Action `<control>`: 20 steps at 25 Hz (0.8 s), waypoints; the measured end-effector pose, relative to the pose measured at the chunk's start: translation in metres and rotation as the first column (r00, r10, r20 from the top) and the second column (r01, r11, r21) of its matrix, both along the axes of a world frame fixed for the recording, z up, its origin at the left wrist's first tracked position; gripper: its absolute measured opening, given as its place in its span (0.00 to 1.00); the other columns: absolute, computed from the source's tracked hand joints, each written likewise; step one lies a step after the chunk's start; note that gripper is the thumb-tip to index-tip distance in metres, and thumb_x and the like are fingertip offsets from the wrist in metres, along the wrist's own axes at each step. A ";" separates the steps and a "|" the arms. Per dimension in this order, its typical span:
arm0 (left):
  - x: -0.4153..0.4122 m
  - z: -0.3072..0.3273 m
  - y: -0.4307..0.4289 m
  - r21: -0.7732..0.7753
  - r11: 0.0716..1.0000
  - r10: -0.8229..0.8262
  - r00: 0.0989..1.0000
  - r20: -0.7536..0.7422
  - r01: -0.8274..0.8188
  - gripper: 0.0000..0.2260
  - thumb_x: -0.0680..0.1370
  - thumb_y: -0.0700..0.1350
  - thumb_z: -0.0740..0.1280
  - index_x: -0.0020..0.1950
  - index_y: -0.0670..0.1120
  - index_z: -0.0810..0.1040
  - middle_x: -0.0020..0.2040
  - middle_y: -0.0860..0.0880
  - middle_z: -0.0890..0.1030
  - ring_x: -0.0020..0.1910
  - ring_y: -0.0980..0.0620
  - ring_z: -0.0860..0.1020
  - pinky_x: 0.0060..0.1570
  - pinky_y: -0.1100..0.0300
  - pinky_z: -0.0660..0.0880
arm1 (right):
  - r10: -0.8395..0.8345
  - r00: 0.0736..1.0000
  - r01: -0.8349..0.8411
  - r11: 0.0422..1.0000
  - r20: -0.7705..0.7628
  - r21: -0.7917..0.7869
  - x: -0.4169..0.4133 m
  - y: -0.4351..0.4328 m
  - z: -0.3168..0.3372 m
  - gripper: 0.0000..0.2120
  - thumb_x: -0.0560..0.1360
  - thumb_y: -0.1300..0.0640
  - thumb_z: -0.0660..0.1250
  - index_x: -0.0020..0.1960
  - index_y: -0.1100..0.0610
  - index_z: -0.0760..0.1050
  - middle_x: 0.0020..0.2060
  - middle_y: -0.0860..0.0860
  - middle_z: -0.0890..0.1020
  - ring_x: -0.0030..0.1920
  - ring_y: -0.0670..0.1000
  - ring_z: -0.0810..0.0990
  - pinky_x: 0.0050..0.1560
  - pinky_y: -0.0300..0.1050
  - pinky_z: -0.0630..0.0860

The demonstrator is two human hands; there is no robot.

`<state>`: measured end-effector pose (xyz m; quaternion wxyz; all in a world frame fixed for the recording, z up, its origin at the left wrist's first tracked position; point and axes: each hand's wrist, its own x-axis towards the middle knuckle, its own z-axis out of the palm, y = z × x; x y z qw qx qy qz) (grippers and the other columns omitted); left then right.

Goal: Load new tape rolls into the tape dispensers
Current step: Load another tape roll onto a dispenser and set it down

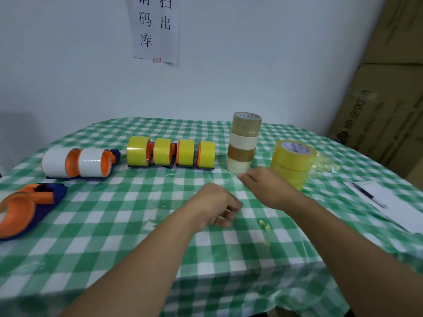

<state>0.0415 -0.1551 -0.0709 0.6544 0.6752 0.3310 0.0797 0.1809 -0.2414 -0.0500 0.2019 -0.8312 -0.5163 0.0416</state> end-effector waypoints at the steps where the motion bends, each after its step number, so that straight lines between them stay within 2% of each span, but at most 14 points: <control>1: 0.002 0.000 -0.006 0.088 0.992 -0.083 0.995 -0.051 0.088 0.06 0.73 0.38 0.75 0.48 0.39 0.83 0.41 0.44 0.81 0.36 0.50 0.78 0.28 0.62 0.76 | -0.007 1.000 0.007 1.000 -0.020 -0.017 0.001 -0.001 -0.002 0.24 0.84 0.47 0.59 0.33 0.57 0.64 0.26 0.51 0.68 0.28 0.51 0.66 0.30 0.47 0.62; 2: 0.004 0.000 -0.012 0.164 0.970 -0.162 0.981 -0.110 0.179 0.07 0.71 0.39 0.77 0.46 0.42 0.83 0.41 0.45 0.81 0.35 0.51 0.77 0.27 0.63 0.74 | -0.011 0.999 0.009 0.999 -0.049 -0.051 0.001 -0.003 -0.003 0.24 0.83 0.47 0.61 0.32 0.57 0.65 0.24 0.50 0.69 0.26 0.49 0.67 0.30 0.45 0.64; 4: 0.012 0.001 -0.024 0.288 0.896 -0.279 0.933 -0.229 0.339 0.08 0.69 0.43 0.80 0.43 0.46 0.82 0.39 0.48 0.81 0.34 0.53 0.76 0.26 0.64 0.71 | -0.017 0.990 -0.004 0.989 -0.139 -0.147 0.004 -0.007 -0.004 0.20 0.82 0.53 0.63 0.33 0.59 0.71 0.24 0.50 0.75 0.24 0.50 0.75 0.28 0.44 0.73; 6: 0.023 0.002 -0.032 0.376 0.815 -0.339 0.889 -0.308 0.441 0.10 0.68 0.47 0.81 0.41 0.49 0.81 0.36 0.51 0.80 0.31 0.54 0.75 0.25 0.65 0.69 | -0.020 0.982 -0.017 0.981 -0.186 -0.194 0.008 -0.012 -0.004 0.13 0.79 0.65 0.62 0.36 0.61 0.76 0.28 0.56 0.82 0.29 0.56 0.84 0.31 0.46 0.81; 8: 0.032 0.002 -0.037 0.405 0.772 -0.361 0.862 -0.356 0.490 0.12 0.68 0.48 0.81 0.43 0.48 0.80 0.33 0.51 0.78 0.30 0.54 0.75 0.25 0.64 0.70 | -0.023 0.984 -0.009 0.984 -0.177 -0.181 0.011 -0.014 -0.003 0.12 0.75 0.70 0.59 0.36 0.62 0.77 0.29 0.57 0.82 0.32 0.57 0.85 0.32 0.46 0.81; 10: 0.038 0.001 -0.041 0.396 0.751 -0.367 0.832 -0.416 0.529 0.16 0.67 0.48 0.82 0.48 0.43 0.82 0.34 0.48 0.80 0.32 0.51 0.77 0.29 0.62 0.73 | -0.019 0.987 -0.012 0.982 -0.161 -0.187 0.014 -0.015 -0.004 0.11 0.78 0.65 0.61 0.38 0.62 0.75 0.30 0.56 0.81 0.29 0.55 0.83 0.28 0.46 0.79; 12: 0.041 -0.003 -0.042 0.387 0.737 -0.367 0.809 -0.460 0.554 0.18 0.67 0.46 0.81 0.51 0.38 0.84 0.37 0.45 0.80 0.34 0.49 0.77 0.34 0.58 0.76 | -0.008 0.993 -0.015 0.981 -0.117 -0.194 0.015 -0.014 -0.005 0.15 0.83 0.56 0.61 0.38 0.60 0.70 0.33 0.55 0.77 0.29 0.54 0.79 0.26 0.45 0.75; 14: 0.043 -0.006 -0.041 0.397 0.726 -0.368 0.805 -0.465 0.561 0.17 0.68 0.45 0.81 0.51 0.37 0.84 0.38 0.44 0.81 0.35 0.48 0.78 0.38 0.57 0.78 | 0.013 0.999 -0.020 0.979 -0.039 -0.204 0.014 -0.013 -0.005 0.19 0.85 0.51 0.58 0.36 0.57 0.65 0.33 0.53 0.72 0.30 0.51 0.72 0.30 0.46 0.69; 16: 0.046 -0.009 -0.039 0.403 0.729 -0.371 0.814 -0.447 0.553 0.14 0.70 0.44 0.79 0.49 0.37 0.85 0.35 0.44 0.80 0.33 0.48 0.77 0.37 0.57 0.77 | 0.054 0.998 -0.048 0.970 0.018 -0.239 0.012 -0.013 -0.005 0.22 0.86 0.50 0.55 0.35 0.58 0.63 0.32 0.52 0.69 0.31 0.49 0.67 0.32 0.47 0.63; 20: 0.049 -0.010 -0.035 0.425 0.753 -0.332 0.847 -0.415 0.503 0.06 0.74 0.42 0.74 0.44 0.39 0.84 0.32 0.46 0.79 0.32 0.49 0.76 0.33 0.59 0.75 | 0.009 1.000 -0.016 0.965 -0.028 -0.263 0.017 -0.019 -0.008 0.26 0.84 0.47 0.58 0.31 0.58 0.64 0.26 0.53 0.68 0.28 0.50 0.66 0.30 0.45 0.63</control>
